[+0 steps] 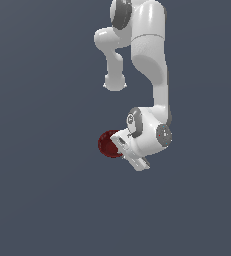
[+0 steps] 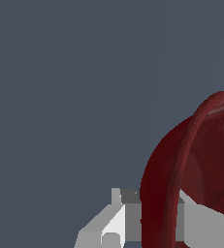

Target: Pick up the object and move it to a goal position.

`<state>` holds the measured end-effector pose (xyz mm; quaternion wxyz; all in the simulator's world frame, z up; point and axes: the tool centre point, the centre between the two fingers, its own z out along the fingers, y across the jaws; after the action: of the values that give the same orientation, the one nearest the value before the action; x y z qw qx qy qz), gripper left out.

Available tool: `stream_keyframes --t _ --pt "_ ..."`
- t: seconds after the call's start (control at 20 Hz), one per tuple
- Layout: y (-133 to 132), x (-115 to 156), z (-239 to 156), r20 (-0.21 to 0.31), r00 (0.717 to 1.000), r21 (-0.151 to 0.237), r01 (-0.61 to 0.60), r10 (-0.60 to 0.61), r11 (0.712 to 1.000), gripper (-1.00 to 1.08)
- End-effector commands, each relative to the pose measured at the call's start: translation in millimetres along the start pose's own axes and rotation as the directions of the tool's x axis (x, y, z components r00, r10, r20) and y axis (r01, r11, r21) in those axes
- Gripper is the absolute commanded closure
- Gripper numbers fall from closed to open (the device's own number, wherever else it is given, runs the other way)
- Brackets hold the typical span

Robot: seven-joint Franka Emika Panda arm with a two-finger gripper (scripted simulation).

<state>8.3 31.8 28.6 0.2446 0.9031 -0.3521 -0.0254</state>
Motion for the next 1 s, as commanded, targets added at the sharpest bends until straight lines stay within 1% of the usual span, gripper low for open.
stream_keyframes --t 0.0,0.1,0.2,0.3,0.45,0.55,0.7,0.8,0.95 --pt "0.0 -0.1 -0.1 0.000 1.000 0.000 0.000 0.000 1.000 1.08" --pt "-0.3 1.4 -2.6 -0.004 1.000 0.004 -0.003 0.003 1.000 1.08" --pt "-1.4 5.5 -10.6 -0.015 1.000 0.015 -0.011 0.012 1.000 1.08" --pt "-2.8 12.1 -23.8 -0.033 0.999 0.034 -0.025 0.026 0.999 1.08" --pt "-4.7 25.5 -53.1 -0.071 0.996 0.076 -0.053 0.059 0.996 1.08" --pt "-5.0 36.0 -78.4 -0.102 0.991 0.113 -0.076 0.087 0.991 1.08" --pt "-2.8 52.5 -124.0 -0.154 0.978 0.179 -0.112 0.141 0.977 1.08" --pt "1.2 62.9 -158.6 -0.190 0.965 0.229 -0.137 0.182 0.964 1.08" --pt "11.7 76.0 -214.5 -0.242 0.937 0.311 -0.170 0.251 0.935 1.08"
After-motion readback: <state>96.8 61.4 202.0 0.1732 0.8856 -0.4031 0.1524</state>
